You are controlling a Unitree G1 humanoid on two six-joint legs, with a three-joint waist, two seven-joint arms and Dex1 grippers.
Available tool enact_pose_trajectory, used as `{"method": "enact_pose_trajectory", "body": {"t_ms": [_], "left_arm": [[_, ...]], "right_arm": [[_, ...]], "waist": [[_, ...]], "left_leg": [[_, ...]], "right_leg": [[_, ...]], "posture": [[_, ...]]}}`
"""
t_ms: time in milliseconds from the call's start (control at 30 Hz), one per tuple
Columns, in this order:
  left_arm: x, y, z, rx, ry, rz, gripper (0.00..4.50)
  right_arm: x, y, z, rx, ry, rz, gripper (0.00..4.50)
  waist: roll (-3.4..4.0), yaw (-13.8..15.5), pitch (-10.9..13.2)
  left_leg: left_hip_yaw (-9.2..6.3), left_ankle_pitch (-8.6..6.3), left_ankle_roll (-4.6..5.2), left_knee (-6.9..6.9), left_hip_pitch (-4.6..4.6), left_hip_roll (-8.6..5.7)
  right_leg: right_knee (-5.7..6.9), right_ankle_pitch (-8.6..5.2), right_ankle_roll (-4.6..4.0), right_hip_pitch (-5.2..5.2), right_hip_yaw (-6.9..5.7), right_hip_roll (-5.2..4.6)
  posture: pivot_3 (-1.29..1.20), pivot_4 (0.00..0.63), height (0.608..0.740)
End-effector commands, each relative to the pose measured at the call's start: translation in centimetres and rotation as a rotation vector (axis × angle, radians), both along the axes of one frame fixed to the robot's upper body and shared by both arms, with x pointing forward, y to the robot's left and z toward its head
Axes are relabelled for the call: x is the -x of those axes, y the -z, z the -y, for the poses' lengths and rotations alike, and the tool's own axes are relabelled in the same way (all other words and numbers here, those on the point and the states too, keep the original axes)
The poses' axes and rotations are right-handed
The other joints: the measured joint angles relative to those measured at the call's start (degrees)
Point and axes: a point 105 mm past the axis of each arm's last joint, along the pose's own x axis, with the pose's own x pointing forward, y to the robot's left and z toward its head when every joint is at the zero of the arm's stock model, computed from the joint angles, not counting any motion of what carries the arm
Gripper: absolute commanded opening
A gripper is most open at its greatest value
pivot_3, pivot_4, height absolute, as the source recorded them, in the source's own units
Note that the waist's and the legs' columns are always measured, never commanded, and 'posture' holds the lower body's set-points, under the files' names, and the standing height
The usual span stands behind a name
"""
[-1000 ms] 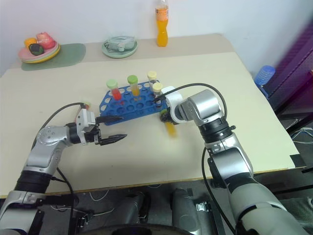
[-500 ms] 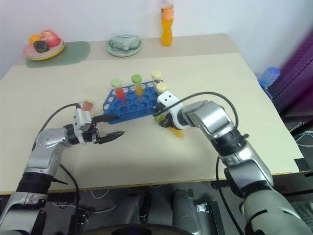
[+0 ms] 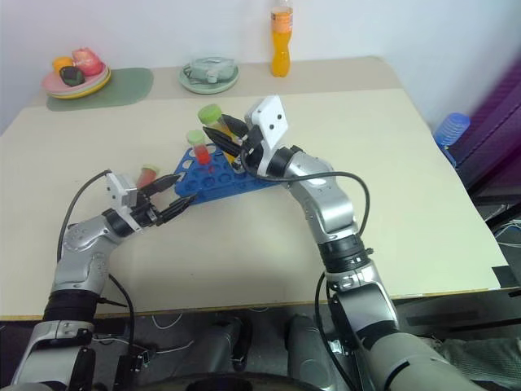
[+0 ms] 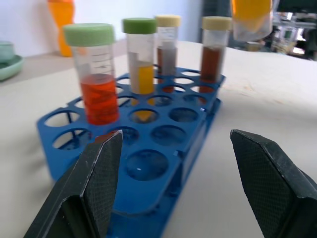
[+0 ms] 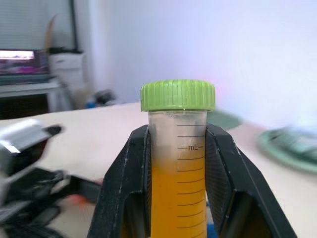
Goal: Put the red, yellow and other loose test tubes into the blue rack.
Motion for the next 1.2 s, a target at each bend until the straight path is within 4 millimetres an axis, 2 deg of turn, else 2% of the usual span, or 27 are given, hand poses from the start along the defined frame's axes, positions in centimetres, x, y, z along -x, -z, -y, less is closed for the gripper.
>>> {"method": "enact_pose_trajectory", "body": {"t_ms": [33,167,300,667,833,967,1200], "left_arm": [[0.0,-1.5,-0.5,0.02,-0.046,0.07,3.52],[0.3,-1.9,-0.7,0.025,-0.078,0.079,3.52],[0.7,-2.4,-1.1,0.024,-0.099,0.086,3.52],[1.9,-3.2,-2.8,0.028,-0.193,0.084,3.52],[2.6,-3.5,-3.0,0.021,-0.212,0.085,3.52],[3.0,-3.7,-3.1,0.017,-0.227,0.085,3.52],[3.4,-3.9,-3.3,0.005,-0.242,0.083,3.52]], "right_arm": [[-0.8,-0.5,-0.2,-0.071,0.069,0.115,0.82],[-1.6,0.1,-0.3,-0.158,0.111,0.135,0.82],[-1.5,0.5,-1.1,-0.2,0.088,0.147,0.82],[-1.4,2.1,-2.9,-0.236,0.045,0.104,0.82],[-1.9,3.5,-2.5,-0.231,0.068,0.068,0.82],[-2.5,4.9,-1.5,-0.229,0.106,0.025,0.82],[-2.9,5.7,-0.9,-0.234,0.131,-0.005,0.82]], "waist": [[0.0,-0.3,0.0],[0.01,-0.3,0.0],[0.02,-0.3,0.0],[0.04,-0.5,0.0],[0.04,-0.4,0.0],[0.04,-0.4,0.0],[0.05,-0.4,0.0]], "left_leg": [[0.0,0.01,-0.02,-0.02,0.01,0.01],[0.0,0.08,-0.13,-0.06,0.02,0.01],[0.0,0.08,-0.13,-0.06,0.02,0.01],[-0.01,0.09,-0.15,-0.09,0.03,0.01],[-0.01,0.08,-0.14,-0.09,0.04,0.01],[-0.01,0.09,-0.16,-0.09,0.05,0.01],[-0.02,0.08,-0.14,-0.11,0.1,0.01]], "right_leg": [[0.02,0.0,0.0,-0.01,0.0,0.01],[0.05,0.01,-0.02,-0.05,0.0,0.03],[0.06,0.01,-0.03,-0.06,0.0,0.04],[0.09,0.01,-0.04,-0.12,0.0,0.06],[0.09,0.01,-0.05,-0.15,0.0,0.07],[0.1,0.01,-0.05,-0.14,0.0,0.07],[0.1,0.01,-0.06,-0.12,0.0,0.08]], "posture": [[0.0,0.15,0.74],[0.0,0.15,0.74],[0.0,0.15,0.74],[0.0,0.15,0.74],[0.0,0.15,0.74],[0.0,0.15,0.74],[0.0,0.15,0.74]]}}
